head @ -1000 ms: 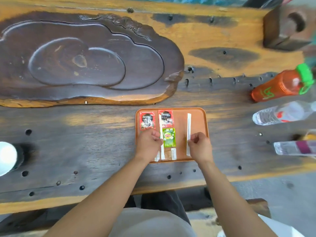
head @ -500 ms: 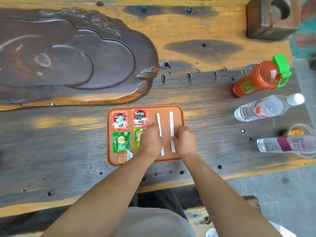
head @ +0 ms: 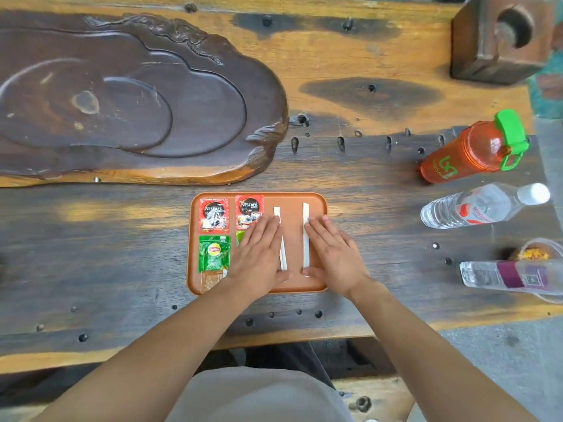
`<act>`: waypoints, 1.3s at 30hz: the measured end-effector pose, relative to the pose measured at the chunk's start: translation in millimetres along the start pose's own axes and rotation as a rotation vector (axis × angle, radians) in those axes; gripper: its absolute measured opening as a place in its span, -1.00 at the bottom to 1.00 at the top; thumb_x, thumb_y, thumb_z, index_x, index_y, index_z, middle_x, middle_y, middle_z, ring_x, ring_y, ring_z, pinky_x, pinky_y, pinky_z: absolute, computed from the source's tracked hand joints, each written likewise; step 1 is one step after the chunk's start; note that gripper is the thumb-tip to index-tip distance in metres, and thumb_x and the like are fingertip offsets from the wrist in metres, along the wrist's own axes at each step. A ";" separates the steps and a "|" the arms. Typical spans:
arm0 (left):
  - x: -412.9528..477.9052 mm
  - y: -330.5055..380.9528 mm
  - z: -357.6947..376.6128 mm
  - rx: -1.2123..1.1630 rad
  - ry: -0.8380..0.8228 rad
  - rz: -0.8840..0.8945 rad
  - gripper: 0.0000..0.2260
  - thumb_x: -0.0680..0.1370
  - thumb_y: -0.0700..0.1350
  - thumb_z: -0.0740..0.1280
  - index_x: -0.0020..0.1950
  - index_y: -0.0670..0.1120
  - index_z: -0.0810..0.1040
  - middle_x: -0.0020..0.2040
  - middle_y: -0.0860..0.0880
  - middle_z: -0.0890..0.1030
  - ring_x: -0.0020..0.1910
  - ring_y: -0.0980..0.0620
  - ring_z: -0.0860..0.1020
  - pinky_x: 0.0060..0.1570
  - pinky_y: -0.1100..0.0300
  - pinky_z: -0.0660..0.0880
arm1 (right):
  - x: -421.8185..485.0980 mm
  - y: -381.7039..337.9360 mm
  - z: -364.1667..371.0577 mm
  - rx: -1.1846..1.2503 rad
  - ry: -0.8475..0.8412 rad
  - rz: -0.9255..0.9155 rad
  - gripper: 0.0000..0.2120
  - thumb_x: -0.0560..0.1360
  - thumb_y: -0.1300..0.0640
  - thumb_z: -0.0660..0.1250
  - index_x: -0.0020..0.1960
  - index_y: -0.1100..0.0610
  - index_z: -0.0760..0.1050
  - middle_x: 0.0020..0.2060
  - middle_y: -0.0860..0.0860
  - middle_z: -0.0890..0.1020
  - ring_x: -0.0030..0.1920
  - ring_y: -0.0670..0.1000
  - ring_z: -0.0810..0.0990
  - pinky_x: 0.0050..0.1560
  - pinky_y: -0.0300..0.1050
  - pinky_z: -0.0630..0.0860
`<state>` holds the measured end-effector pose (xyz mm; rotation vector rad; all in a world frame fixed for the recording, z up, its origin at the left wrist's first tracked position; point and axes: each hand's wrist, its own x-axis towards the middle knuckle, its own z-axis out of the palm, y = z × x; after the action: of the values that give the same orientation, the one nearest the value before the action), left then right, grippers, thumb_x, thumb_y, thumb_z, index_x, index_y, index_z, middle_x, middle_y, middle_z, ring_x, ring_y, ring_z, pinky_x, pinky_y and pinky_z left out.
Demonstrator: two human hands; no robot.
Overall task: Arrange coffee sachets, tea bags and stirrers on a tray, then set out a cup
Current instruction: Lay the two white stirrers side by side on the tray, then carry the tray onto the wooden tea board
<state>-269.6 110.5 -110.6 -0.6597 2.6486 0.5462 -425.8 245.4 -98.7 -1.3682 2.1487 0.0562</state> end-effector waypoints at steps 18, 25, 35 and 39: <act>-1.9 -12.0 -10.0 -0.082 -0.031 0.020 0.01 0.43 0.33 0.36 0.63 -0.05 -0.15 0.64 0.01 -0.21 0.58 0.01 -0.31 0.56 -0.01 -0.23 | -5.3 6.0 -10.7 0.092 0.014 -0.011 0.04 0.39 -0.26 0.46 0.63 -0.01 -0.08 0.63 -0.11 -0.03 0.61 -0.08 -0.18 0.59 0.05 -0.03; -64.9 -66.7 -18.8 -0.249 0.210 -0.258 -0.08 0.39 0.42 0.33 0.58 -0.03 0.13 0.55 -0.05 0.24 0.53 -0.07 0.18 0.49 -0.09 0.19 | -39.6 8.9 -1.1 0.114 0.069 0.198 0.26 0.19 -0.53 0.41 0.60 0.09 -0.08 0.47 0.06 0.24 0.45 0.09 0.19 0.47 0.12 0.21; -94.2 -108.3 -3.5 -0.652 0.228 -0.582 -0.69 0.59 -0.11 0.32 0.32 -0.11 0.54 -0.02 -0.05 0.58 -0.06 0.03 0.54 -0.13 0.27 0.42 | -30.9 -10.2 20.3 0.608 0.158 0.452 -0.47 0.58 0.01 0.36 0.48 0.16 0.34 0.12 0.03 0.47 0.08 0.05 0.51 0.19 0.06 0.53; -90.7 -110.4 -7.2 -0.771 0.257 -0.622 -0.74 0.58 -0.23 0.31 0.25 -0.04 0.59 -0.15 0.00 0.61 -0.15 0.09 0.58 -0.24 0.32 0.42 | -27.1 -10.0 22.1 0.639 0.216 0.510 -0.61 0.59 0.21 0.31 0.42 0.16 0.44 0.03 0.05 0.53 -0.01 0.01 0.51 0.10 -0.06 0.49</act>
<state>-140.5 50.5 -96.8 -1.7822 2.1749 1.3478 -399.2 270.2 -100.9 -0.4696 2.3462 -0.5528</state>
